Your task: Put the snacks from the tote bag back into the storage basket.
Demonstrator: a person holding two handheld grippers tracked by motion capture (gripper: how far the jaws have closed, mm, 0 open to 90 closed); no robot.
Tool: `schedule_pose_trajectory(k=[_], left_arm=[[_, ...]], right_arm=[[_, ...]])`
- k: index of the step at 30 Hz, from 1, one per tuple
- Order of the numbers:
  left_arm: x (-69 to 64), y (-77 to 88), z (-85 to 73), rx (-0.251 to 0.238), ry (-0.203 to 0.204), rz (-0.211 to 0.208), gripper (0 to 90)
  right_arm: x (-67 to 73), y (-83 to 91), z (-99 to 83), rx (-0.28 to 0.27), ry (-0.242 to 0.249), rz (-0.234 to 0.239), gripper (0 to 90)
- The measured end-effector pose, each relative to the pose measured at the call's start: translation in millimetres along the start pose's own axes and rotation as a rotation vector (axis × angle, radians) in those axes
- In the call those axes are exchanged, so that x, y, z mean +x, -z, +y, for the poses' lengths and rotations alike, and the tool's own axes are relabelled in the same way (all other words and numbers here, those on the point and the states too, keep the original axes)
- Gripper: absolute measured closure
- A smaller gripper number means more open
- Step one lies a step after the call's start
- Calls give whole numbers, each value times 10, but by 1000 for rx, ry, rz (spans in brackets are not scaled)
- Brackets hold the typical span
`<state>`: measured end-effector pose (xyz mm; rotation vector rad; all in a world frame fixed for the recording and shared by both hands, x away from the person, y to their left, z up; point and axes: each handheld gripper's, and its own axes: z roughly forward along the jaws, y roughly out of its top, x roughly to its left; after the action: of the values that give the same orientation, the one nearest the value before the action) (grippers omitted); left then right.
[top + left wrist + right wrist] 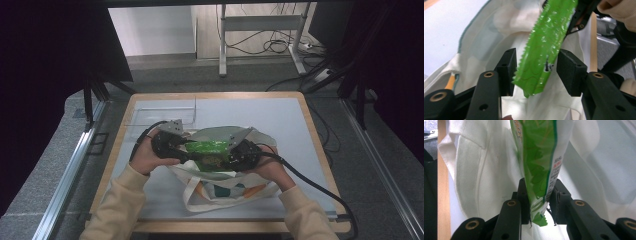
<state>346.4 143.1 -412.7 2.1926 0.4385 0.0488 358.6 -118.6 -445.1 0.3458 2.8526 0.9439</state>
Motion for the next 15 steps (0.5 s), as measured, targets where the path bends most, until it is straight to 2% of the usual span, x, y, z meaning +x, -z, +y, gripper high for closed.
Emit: schedule_pose_trajectory(k=[1, 2, 4, 7, 10, 15], left_arm=[[-4, -5, 15, 9, -2, -10, 550], [4, -10, 32, 33, -18, -8, 563], [16, -30, 74, 74, -22, -4, 622], [12, -49, 119, 106, -37, -7, 671], [12, -76, 127, 117, -40, -9, 678], [51, -119, 106, 125, -31, -23, 641]], right_arm=[[-4, 5, 0, 1, 1, 1, 719], [-6, 7, -1, 1, 3, 0, 719], [-7, 10, -3, 8, 9, -4, 718], [-9, 14, -7, 17, 11, -7, 718], [-15, 19, -12, 25, 16, -13, 719], [-14, 14, -16, 25, 20, -18, 721]])
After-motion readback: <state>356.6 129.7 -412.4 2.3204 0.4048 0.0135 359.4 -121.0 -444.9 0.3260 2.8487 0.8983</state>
